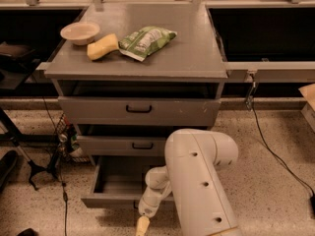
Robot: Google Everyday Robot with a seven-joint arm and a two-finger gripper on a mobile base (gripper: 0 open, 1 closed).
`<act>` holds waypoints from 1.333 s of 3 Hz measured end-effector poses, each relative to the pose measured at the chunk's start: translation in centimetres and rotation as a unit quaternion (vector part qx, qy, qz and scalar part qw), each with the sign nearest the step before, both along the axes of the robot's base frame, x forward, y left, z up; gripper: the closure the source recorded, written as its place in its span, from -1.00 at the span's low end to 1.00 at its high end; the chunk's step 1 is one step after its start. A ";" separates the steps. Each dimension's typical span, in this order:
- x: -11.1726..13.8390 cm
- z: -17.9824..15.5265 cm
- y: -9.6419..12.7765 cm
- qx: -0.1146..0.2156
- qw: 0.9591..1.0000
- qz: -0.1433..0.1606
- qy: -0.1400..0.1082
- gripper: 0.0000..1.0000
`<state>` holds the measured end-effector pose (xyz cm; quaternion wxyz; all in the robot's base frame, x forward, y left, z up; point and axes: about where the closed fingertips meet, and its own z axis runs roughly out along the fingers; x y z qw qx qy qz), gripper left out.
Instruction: Open bottom drawer
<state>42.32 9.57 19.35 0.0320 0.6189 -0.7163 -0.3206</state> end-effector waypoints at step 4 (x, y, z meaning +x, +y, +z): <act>3.3 9.9 -2.9 0.065 0.983 -0.057 -0.161 -1.00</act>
Offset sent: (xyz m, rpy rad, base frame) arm 0.0015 -0.0533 0.1135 0.1748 -0.2540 -0.0356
